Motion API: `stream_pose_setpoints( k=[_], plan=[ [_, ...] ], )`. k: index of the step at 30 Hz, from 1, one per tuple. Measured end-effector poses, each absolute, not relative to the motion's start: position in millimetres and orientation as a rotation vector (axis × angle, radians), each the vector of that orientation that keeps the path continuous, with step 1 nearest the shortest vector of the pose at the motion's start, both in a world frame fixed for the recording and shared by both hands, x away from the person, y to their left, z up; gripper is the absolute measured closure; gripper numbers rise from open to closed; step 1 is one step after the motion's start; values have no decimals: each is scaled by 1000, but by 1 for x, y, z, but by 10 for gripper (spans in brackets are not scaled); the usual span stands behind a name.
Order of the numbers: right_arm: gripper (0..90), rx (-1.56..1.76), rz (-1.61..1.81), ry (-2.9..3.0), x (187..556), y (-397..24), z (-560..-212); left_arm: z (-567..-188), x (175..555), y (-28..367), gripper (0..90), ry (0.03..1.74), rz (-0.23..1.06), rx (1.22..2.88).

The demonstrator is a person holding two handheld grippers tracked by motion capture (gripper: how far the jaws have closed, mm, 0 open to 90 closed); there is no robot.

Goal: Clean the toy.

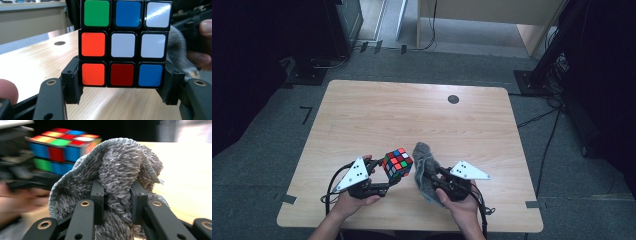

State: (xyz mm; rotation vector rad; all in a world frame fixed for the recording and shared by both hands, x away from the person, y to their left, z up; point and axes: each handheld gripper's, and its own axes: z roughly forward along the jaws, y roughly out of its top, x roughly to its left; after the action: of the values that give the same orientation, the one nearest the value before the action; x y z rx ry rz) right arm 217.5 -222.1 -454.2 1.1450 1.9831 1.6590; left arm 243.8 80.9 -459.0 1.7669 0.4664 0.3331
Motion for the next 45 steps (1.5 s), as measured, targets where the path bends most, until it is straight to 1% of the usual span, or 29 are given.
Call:
stream_pose_setpoints(
  k=[2,9,13,14,16,17,18,19,23,27,32,36,39,45],
  plan=[
    [698,1217,1526,1932,221,-234,-456,-461,245,81,342,477,341,1775],
    [678,1425,1266,1826,239,-274,-476,-464,250,85,341,516,345,1777],
    [628,1497,1172,1804,244,-285,-491,-465,252,84,342,521,351,1782],
    [604,1515,1166,1798,244,-287,-494,-466,251,83,342,521,353,1786],
    [526,1534,1172,1789,245,-290,-496,-467,251,81,341,519,357,1794],
    [468,1544,1172,1783,246,-291,-495,-467,251,81,342,518,356,1797],
    [385,1553,1164,1771,246,-292,-493,-467,251,81,341,518,357,1798],
    [329,1571,1148,1744,246,-292,-491,-468,251,81,342,518,358,1799],
    [258,1539,1184,1701,242,-291,-476,-468,252,80,342,521,360,1799],
    [249,1486,1268,1694,234,-281,-458,-468,252,79,342,521,356,1800],
    [241,1387,1490,1760,221,-250,-431,-470,249,71,342,502,369,1810],
    [197,1320,1654,1830,209,-221,-414,-472,245,63,341,475,388,1827],
    [171,1325,1717,1911,205,-203,-413,-473,242,57,341,454,406,1839],
    [165,1395,1662,1999,209,-182,-428,-476,233,43,341,401,448,1872]
  ],
)
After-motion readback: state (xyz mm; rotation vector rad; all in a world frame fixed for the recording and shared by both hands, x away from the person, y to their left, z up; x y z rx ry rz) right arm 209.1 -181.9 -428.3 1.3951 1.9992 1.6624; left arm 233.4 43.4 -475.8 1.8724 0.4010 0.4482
